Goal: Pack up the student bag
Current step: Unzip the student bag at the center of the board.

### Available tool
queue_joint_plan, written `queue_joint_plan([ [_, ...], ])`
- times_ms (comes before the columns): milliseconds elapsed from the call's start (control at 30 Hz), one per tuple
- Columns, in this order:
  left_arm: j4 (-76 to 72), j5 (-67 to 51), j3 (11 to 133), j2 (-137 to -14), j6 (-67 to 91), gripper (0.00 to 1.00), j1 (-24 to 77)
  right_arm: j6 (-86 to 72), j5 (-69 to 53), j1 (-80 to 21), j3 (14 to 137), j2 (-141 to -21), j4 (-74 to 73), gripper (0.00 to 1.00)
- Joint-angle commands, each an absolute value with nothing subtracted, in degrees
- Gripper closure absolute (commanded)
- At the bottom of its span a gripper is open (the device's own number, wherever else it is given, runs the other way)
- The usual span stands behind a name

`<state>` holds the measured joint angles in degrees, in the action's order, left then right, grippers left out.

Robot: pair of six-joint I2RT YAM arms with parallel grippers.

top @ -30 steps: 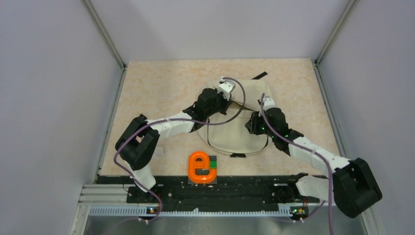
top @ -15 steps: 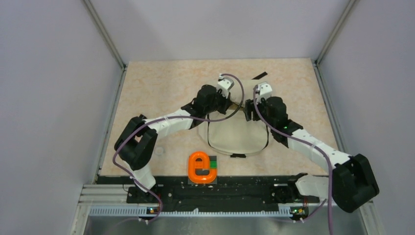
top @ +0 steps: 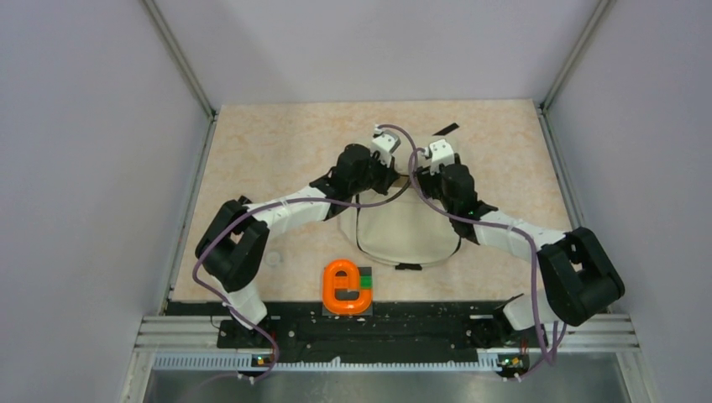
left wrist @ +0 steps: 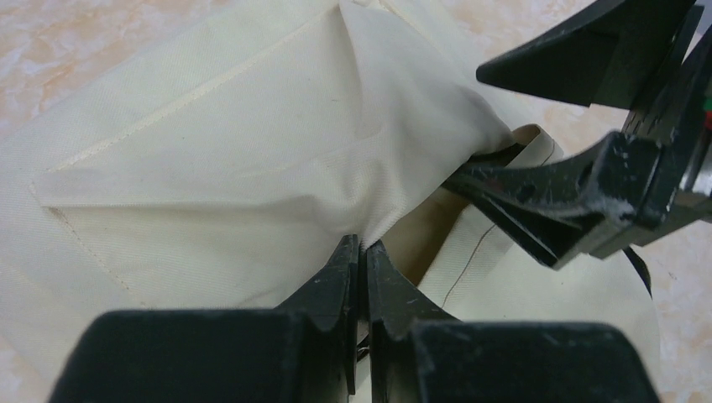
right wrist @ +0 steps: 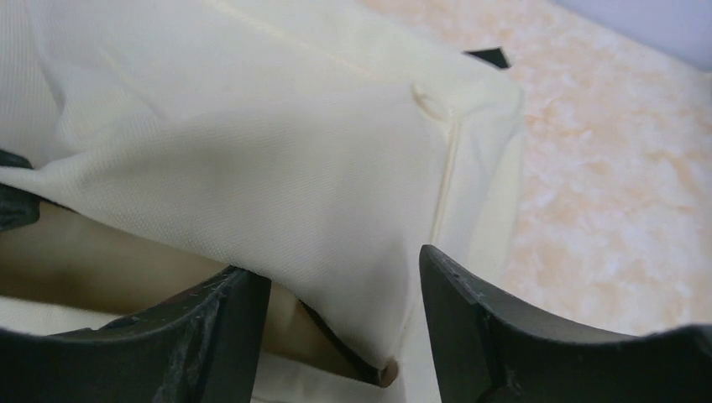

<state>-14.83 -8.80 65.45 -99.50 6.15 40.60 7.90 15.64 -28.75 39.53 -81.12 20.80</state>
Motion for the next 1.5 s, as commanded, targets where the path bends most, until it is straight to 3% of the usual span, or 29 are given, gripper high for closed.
queue_joint_plan([
  [0, -17.0, -10.09, 68.26, -95.98, 7.52, 1.0, 40.4, 12.2, 26.39, -29.09, 41.93, -80.98, 32.29, 0.39],
  [200, -16.91, -11.2, 68.74, -96.75, 7.51, 1.0, 40.17, 15.88, 22.98, -29.09, 42.44, -80.65, 34.66, 0.59],
  [233, -17.05, -11.86, 68.71, -96.83, 7.35, 1.0, 40.18, 16.18, 21.34, -29.09, 42.79, -80.94, 34.39, 0.65],
  [300, -17.41, -12.95, 68.47, -96.71, 6.78, 1.0, 40.27, 16.02, 19.14, -29.09, 43.83, -81.46, 33.03, 0.88],
  [367, -18.45, -13.87, 67.02, -95.77, 5.84, 0.95, 40.3, 14.51, 18.5, -29.14, 45.04, -81.57, 30.32, 1.0],
  [467, -27.31, -12.62, 60.36, -91.81, 3.6, 0.65, 41.39, 11.76, 17.99, -29.01, 46.58, -81.23, 25.2, 1.0],
  [567, -33.43, -9.63, 55.06, -88.71, 1.85, 0.53, 43.68, 9.02, 17.66, -29.0, 48.87, -81.35, 19.46, 1.0],
  [900, -40.94, -9.09, 54.13, -95.84, 5.69, 0.56, 49.07, 0.8, 16.06, -28.92, 54.54, -81.38, 7.8, 1.0],
  [1233, -48.38, 2.18, 54.45, -105.99, 5.36, 0.63, 49.22, -3.06, 13.14, -28.92, 56.15, -80.07, 4.69, 1.0],
  [1467, -48.92, 2.86, 49.15, -105.62, 7.05, 0.65, 49.71, -4.97, 15.0, -28.83, 57.56, -80.07, 2.81, 1.0],
])
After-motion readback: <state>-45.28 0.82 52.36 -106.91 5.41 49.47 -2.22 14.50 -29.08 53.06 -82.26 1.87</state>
